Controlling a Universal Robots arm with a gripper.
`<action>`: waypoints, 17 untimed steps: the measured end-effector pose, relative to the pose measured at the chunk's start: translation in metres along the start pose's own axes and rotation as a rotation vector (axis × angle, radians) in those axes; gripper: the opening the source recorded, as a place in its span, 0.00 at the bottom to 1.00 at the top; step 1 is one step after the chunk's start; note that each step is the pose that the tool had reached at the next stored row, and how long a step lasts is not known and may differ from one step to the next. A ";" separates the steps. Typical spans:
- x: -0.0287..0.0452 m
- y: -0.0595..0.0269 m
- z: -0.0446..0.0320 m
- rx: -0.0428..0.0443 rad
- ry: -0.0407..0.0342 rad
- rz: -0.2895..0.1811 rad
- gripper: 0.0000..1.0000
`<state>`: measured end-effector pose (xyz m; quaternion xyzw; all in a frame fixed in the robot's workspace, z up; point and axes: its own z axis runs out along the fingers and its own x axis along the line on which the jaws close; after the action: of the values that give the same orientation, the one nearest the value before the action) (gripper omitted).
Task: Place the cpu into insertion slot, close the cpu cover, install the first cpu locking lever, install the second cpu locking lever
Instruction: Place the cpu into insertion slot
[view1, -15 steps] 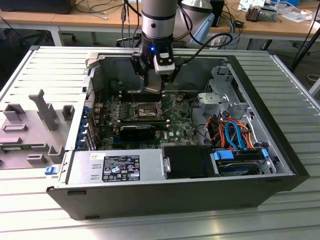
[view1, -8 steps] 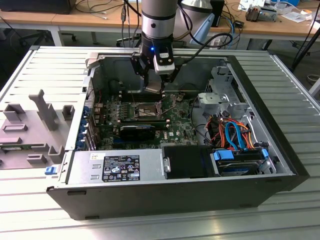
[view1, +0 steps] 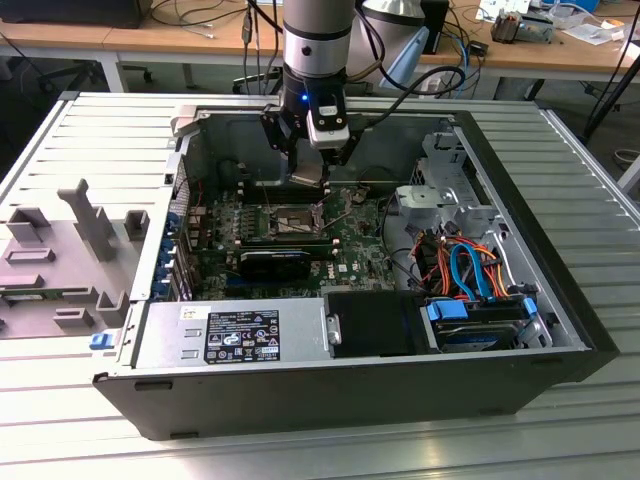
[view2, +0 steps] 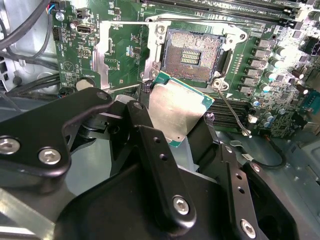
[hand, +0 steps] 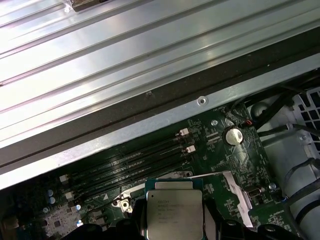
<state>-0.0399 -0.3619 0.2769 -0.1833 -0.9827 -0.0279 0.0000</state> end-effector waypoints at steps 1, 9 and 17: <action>0.0000 0.0000 0.0000 0.0003 -0.0001 0.000 0.55; 0.0000 0.0000 0.0000 0.0019 -0.0010 0.005 0.55; 0.0000 0.0000 0.0000 0.0033 -0.0018 0.009 0.55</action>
<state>-0.0399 -0.3619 0.2769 -0.1880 -0.9818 -0.0261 -0.0004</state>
